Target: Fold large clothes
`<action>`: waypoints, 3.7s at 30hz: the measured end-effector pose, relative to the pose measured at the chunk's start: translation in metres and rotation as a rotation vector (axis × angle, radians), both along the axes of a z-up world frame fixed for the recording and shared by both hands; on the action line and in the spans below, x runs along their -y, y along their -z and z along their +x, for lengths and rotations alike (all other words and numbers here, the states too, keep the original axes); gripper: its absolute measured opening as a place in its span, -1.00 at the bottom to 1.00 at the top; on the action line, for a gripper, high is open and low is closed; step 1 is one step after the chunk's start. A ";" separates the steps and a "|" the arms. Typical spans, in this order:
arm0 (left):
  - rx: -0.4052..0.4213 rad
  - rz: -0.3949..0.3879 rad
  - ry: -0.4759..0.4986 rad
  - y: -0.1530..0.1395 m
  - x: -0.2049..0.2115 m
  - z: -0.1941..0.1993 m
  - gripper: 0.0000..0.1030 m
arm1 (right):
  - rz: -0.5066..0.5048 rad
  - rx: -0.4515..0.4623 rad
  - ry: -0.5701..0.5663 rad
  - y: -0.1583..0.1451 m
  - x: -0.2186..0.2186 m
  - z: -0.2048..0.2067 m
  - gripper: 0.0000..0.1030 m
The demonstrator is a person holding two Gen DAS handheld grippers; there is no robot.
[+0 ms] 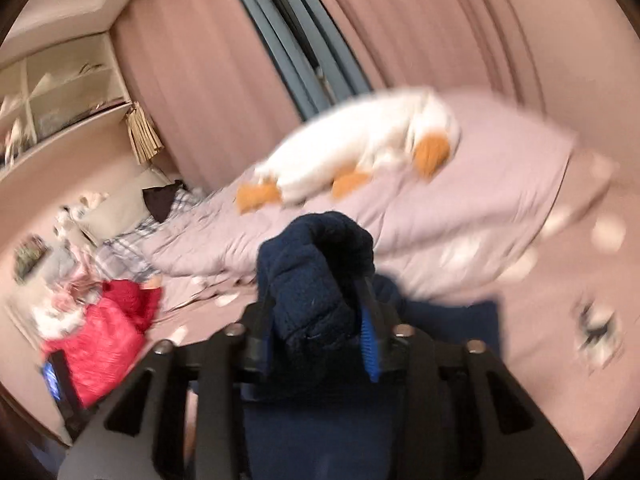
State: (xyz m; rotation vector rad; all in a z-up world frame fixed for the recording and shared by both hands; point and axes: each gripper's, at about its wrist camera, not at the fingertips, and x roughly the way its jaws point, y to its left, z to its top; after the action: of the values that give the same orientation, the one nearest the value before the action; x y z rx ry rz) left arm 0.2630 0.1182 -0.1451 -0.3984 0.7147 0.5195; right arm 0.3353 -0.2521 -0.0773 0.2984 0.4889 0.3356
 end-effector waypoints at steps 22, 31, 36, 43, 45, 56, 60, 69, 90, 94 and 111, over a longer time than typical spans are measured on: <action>-0.218 0.282 0.361 0.083 0.130 0.098 0.42 | -0.214 -0.451 0.129 0.125 0.022 0.022 -0.20; -0.128 0.189 0.314 0.096 0.108 0.087 0.93 | -0.217 -0.318 0.085 0.168 0.024 0.014 -0.05; -0.092 -0.069 0.321 0.107 0.082 0.089 1.00 | -0.244 -0.314 0.087 0.171 0.015 0.018 0.00; -0.105 -0.011 0.318 0.104 0.097 0.090 1.00 | -0.244 -0.311 0.083 0.175 0.015 0.016 0.07; -0.102 -0.031 0.319 0.106 0.094 0.091 1.00 | -0.243 -0.310 0.083 0.175 0.015 0.016 0.08; -0.157 -0.183 0.375 0.092 0.065 0.075 1.00 | -0.236 -0.322 0.074 0.164 0.018 0.005 0.09; -0.086 -0.260 0.311 0.065 0.023 0.030 1.00 | -0.089 -0.352 0.088 0.147 0.034 -0.033 0.44; -0.013 -0.428 0.140 0.057 -0.064 -0.084 1.00 | 0.172 -0.324 0.284 0.123 0.103 -0.147 0.77; 0.131 -0.421 0.243 0.096 0.006 -0.191 0.99 | 0.299 -0.209 0.473 0.186 0.096 -0.307 0.81; 0.132 -0.391 0.277 0.099 0.030 -0.199 0.99 | 0.314 -0.211 0.452 0.189 0.085 -0.309 0.80; 0.264 -0.503 0.268 0.105 0.028 -0.239 0.99 | 0.369 -0.161 0.504 0.200 0.063 -0.334 0.81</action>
State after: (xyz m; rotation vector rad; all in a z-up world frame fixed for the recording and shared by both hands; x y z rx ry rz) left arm 0.0238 0.0907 -0.2500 -0.8114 0.6243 0.0234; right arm 0.0018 -0.3147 -0.2769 0.7944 0.4899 -0.0952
